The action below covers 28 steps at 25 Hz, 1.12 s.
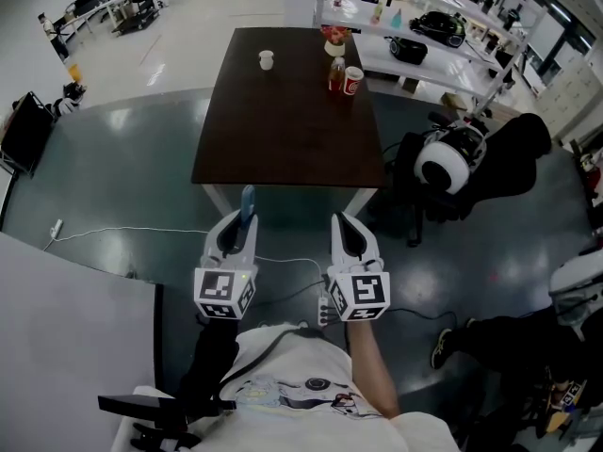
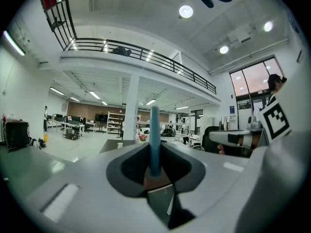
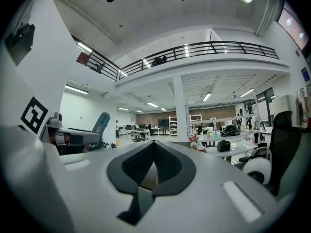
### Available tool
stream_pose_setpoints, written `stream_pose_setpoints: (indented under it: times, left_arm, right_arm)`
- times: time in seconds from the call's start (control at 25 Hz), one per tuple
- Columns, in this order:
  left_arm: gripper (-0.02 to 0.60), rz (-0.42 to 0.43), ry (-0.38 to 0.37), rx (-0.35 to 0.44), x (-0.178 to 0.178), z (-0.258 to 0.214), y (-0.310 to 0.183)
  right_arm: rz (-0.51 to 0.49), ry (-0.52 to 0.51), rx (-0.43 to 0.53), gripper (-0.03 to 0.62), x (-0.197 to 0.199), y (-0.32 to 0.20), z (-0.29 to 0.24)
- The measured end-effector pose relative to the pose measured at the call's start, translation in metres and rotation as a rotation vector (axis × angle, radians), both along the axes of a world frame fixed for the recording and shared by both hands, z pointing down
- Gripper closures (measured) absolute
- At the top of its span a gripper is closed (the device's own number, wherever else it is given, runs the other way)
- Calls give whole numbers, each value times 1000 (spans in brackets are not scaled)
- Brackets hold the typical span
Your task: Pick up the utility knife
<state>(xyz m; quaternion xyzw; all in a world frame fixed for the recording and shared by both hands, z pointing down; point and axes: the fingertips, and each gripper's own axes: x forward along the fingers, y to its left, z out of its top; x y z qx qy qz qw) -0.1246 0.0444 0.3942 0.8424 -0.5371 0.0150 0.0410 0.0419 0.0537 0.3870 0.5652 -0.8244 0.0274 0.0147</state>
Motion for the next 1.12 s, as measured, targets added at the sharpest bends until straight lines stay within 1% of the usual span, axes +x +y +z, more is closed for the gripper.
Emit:
stream_pose_setpoints:
  times: [1.12]
  left_arm:
    - [512,29,-8,7,12,-2,-12]
  right_arm:
    - [6,28,1,595,7,-6,0]
